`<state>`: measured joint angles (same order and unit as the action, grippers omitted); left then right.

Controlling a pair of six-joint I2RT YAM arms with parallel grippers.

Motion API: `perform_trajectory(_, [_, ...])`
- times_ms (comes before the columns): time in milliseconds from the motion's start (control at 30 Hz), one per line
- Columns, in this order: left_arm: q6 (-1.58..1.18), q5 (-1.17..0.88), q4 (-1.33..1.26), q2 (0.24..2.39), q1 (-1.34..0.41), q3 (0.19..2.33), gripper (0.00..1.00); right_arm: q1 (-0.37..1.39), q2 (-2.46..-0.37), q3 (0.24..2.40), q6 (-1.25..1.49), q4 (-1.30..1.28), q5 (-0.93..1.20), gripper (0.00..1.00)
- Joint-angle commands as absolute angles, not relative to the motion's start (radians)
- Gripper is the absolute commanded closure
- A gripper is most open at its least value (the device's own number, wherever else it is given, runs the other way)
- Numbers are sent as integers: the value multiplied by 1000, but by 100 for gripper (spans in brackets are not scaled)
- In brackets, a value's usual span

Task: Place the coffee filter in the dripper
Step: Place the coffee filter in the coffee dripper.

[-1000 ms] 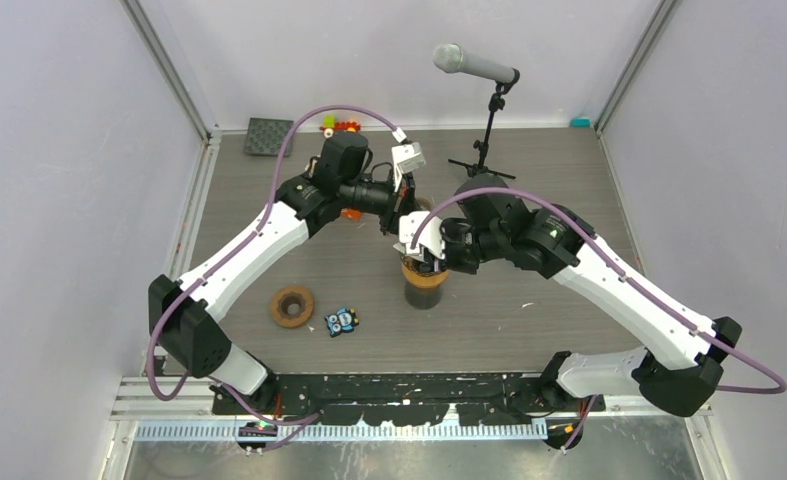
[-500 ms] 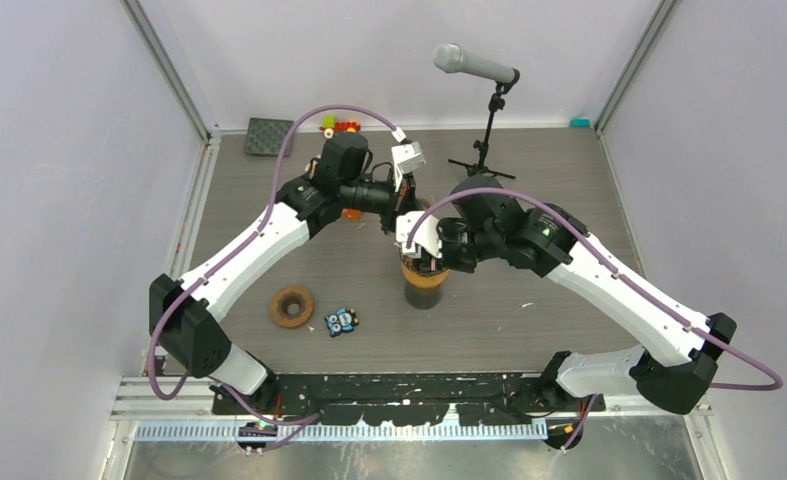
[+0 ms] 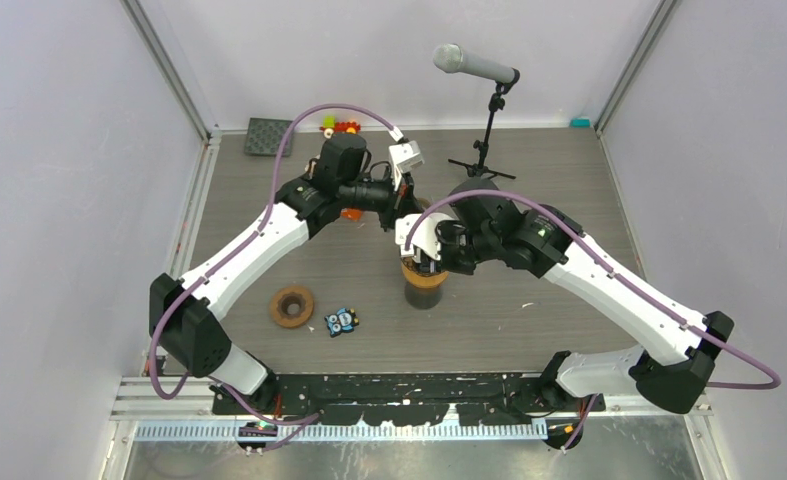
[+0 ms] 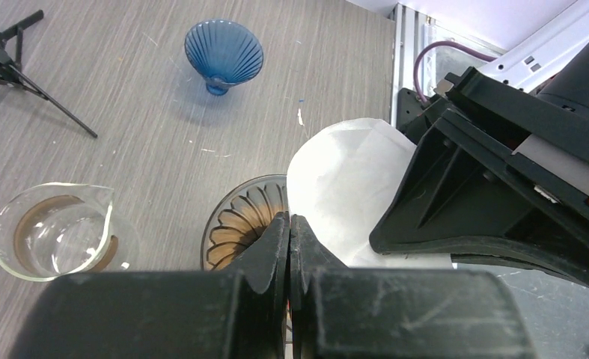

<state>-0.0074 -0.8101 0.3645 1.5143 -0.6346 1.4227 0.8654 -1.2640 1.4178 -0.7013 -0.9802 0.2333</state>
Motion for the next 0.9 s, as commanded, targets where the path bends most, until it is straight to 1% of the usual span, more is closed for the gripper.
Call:
perform_trajectory(0, [27, -789, 315, 1516, -629, 1415, 100, 862, -1271, 1407, -696, -954, 242, 94])
perform_trajectory(167, [40, -785, 291, 1517, -630, 1386, 100, 861, -1287, 1398, -691, -947, 242, 87])
perform_trajectory(367, [59, -807, 269, 1528, -629, 1371, 100, 862, -1301, 1393, -675, -937, 254, 84])
perform_trajectory(733, [146, -852, 285, 1550, -629, 1357, 100, 860, -1325, 1364, -661, -921, 269, 74])
perform_trajectory(867, [176, -852, 290, 1553, -630, 1350, 100, 860, -1334, 1357, -656, -919, 278, 66])
